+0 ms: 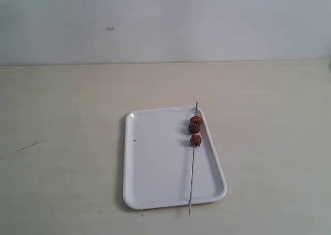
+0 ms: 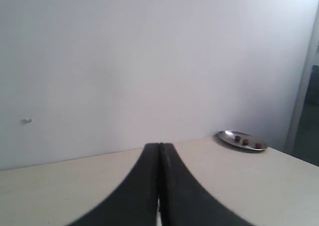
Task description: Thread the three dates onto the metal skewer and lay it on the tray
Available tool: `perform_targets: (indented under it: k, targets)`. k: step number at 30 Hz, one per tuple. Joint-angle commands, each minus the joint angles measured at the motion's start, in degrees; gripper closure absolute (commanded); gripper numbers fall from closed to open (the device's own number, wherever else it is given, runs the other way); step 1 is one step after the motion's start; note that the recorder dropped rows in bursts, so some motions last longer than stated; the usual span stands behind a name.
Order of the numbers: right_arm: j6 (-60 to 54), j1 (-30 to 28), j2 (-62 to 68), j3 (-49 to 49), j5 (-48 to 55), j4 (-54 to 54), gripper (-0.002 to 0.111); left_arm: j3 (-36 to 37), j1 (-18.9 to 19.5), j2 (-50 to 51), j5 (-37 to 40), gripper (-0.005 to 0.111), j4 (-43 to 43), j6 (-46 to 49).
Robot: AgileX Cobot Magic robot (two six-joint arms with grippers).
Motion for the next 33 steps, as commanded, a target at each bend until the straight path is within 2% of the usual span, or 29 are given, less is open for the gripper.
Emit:
perform_targets:
  k: [1, 6, 8, 13, 25, 28, 30, 33]
  targets:
    - [1.89, 0.06, -6.30, 2.68, 0.47, 0.43, 0.108, 0.18, -0.37, -5.63, 8.14, 0.107, 1.67, 0.02]
    - [3.82, 0.06, -10.94, 5.93, 0.65, 0.43, 0.108, -0.79, -0.37, -11.26, 18.00, 0.107, 2.21, 0.02]
    - [4.50, 0.06, -11.58, 6.99, 0.65, 0.43, 0.108, -0.79, -0.37, -11.78, 19.35, 0.107, 2.21, 0.02]
    - [11.69, 0.06, -11.48, 7.73, 1.09, 0.43, 0.108, -0.79, -0.37, -11.78, 19.85, 0.107, 2.21, 0.02]
    - [11.86, 0.06, -11.48, 7.73, 1.09, 0.43, 0.108, -0.79, -0.37, -11.78, 20.48, 0.107, 2.21, 0.02]
    - [11.86, 0.06, -11.48, 7.73, 1.09, 0.43, 0.108, -0.79, -0.11, -11.78, 20.81, 0.107, 9.23, 6.78]
    - [11.86, 0.06, -11.48, 7.73, 1.09, 0.43, 0.108, -0.79, 3.40, -11.78, 21.55, 0.107, 9.70, 6.75]
    - [11.85, 0.06, -11.48, 7.73, 0.96, 0.43, 0.108, -0.79, 13.38, -11.78, 22.66, 0.107, 6.87, 0.89]
